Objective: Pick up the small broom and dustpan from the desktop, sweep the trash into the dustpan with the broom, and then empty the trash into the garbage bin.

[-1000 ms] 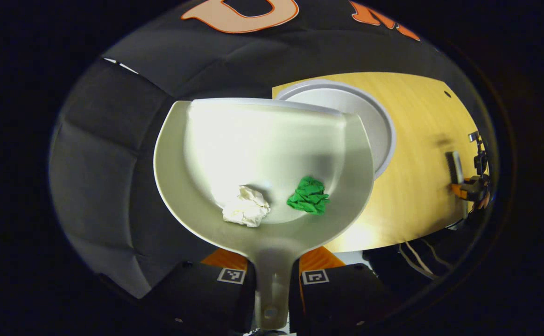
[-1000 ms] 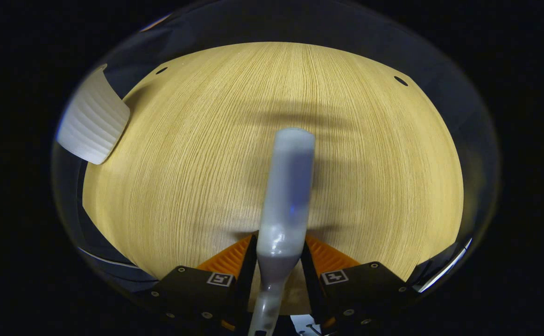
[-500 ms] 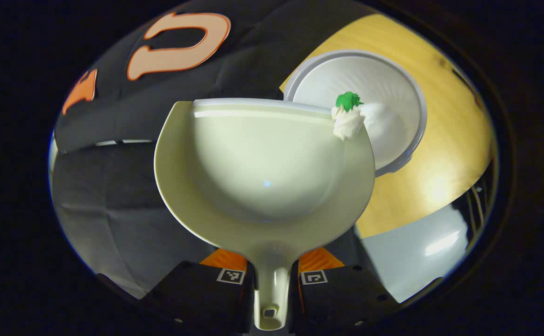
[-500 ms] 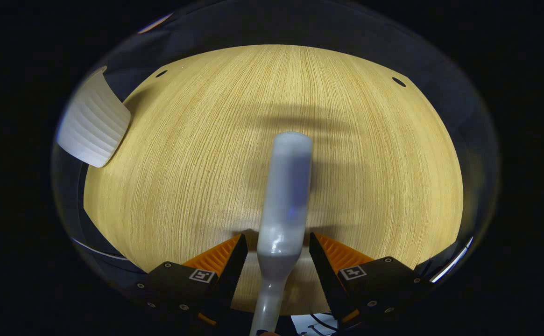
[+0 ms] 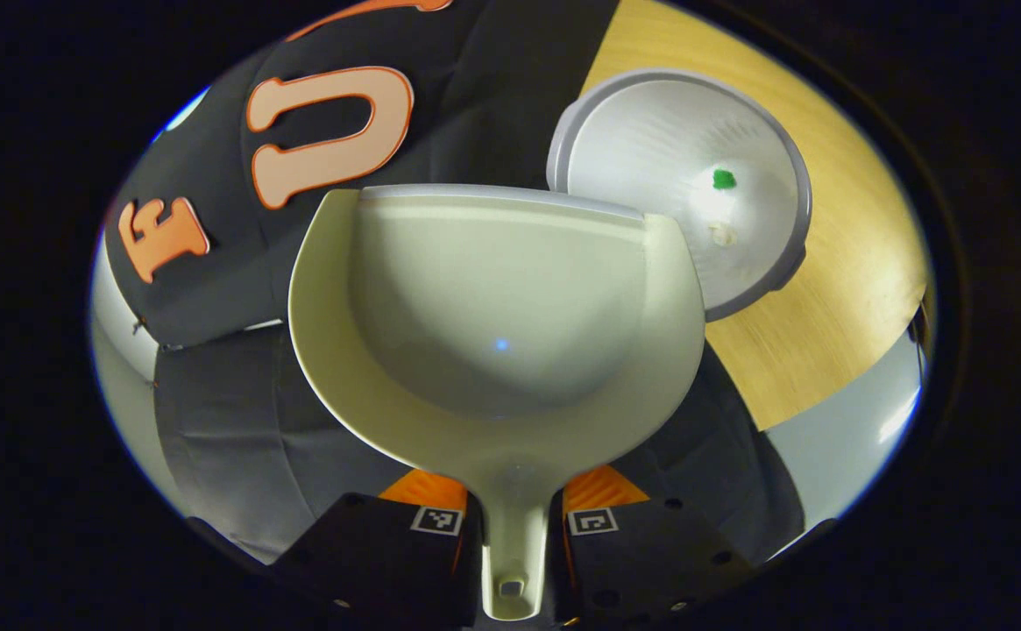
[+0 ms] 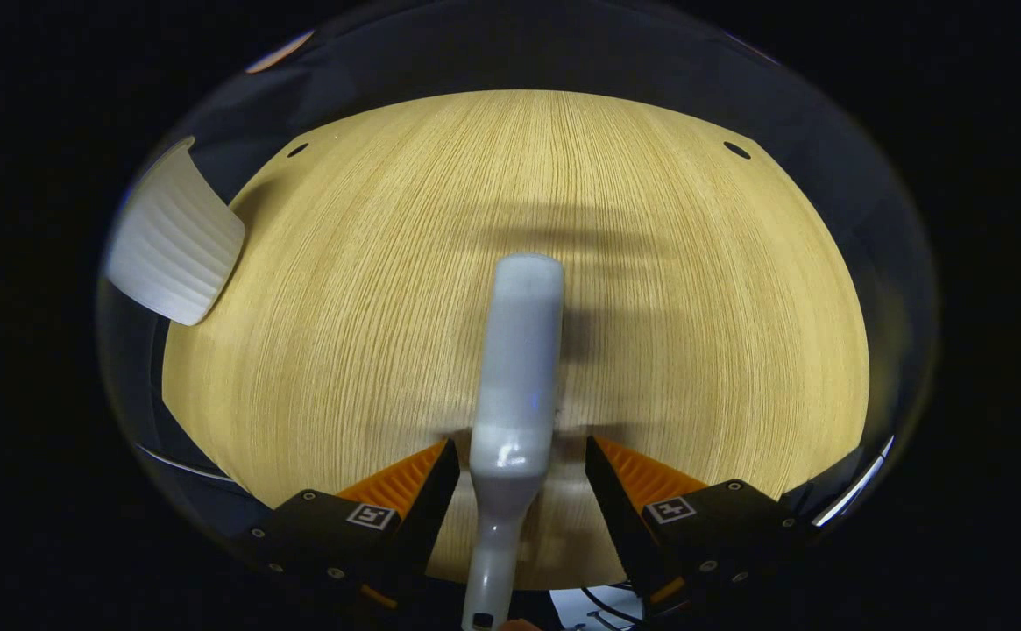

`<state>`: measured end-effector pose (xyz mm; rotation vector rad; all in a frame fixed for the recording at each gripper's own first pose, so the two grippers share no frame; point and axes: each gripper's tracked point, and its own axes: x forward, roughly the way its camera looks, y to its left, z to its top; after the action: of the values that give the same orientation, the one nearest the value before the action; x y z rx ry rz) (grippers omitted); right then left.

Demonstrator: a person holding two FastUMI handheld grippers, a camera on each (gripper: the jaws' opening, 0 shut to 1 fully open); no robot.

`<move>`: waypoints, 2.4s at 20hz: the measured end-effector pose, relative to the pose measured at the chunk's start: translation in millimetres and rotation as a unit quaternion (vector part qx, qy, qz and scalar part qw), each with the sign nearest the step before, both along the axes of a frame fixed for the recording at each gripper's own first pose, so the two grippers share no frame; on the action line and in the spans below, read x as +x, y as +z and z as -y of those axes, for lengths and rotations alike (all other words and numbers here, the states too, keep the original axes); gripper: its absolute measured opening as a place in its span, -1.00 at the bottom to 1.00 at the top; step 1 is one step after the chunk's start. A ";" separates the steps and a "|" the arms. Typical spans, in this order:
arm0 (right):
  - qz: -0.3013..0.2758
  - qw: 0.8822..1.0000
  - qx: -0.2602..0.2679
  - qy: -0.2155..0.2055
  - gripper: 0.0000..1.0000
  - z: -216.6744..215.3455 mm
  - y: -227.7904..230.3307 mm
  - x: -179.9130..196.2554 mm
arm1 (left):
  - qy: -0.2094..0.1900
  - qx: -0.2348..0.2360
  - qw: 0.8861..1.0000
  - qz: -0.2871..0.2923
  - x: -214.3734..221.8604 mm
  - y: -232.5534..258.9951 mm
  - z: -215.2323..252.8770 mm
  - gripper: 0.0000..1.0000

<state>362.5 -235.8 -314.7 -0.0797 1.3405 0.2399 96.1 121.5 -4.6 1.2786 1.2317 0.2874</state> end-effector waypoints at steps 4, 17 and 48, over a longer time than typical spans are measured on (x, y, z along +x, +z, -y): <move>0.027 0.999 0.023 0.008 0.77 -1.0 12.4 13.8 | 0.125 -0.231 0.961 0.088 -18.1 -70.9 77.6 -0.41; 0.108 0.993 0.027 -0.028 0.85 25.4 39.8 34.2 | 0.169 -0.561 0.804 0.098 -6.5 -280.4 470.6 -0.40; 0.097 0.995 -0.025 -0.029 0.91 48.5 40.7 30.6 | 0.272 -0.523 0.806 -0.055 -58.4 -495.5 556.6 -0.14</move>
<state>393.2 -284.3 -274.1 -0.1037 1.1540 0.1460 37.7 -435.1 -500.1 -0.0346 1.5063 -0.0896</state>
